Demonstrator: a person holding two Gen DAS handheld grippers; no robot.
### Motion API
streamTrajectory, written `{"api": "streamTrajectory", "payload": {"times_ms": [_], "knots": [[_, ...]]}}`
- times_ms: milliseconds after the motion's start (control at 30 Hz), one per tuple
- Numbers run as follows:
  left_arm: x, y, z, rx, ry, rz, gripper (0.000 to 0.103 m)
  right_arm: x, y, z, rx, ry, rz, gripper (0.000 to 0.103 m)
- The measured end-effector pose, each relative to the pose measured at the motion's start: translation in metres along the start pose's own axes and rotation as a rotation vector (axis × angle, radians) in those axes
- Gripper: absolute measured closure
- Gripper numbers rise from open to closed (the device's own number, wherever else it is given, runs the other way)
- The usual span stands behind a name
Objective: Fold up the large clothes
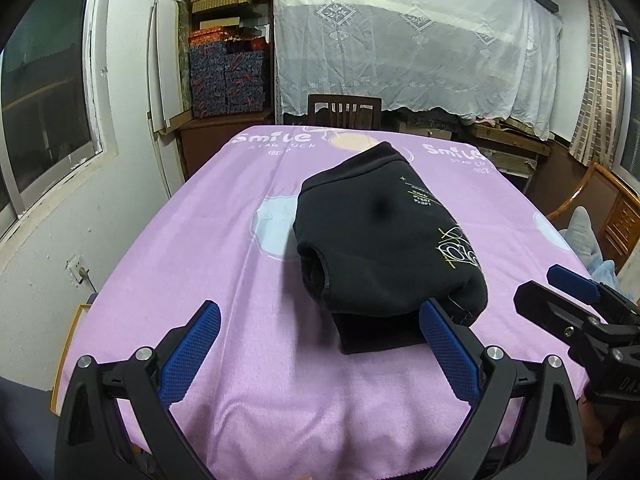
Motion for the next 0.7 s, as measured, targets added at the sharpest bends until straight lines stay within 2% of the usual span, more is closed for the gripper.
{"api": "streamTrajectory", "payload": {"times_ms": [700], "knots": [[0.0008, -0.0105, -0.0081, -0.006, -0.004, 0.012, 0.004, 0.001, 0.0031, -0.0086, 0.002, -0.017, -0.018, 0.005]]}}
Point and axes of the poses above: each gripper's, at about its wrist camera, not at the fingertips, and z roughly the way its jaws point, y to its left, x to its underside, the point moved 5 cm from there along z, roughly the way its jaws point, and after that the axes turned 13 degrees about x, right-handed, at the moved point
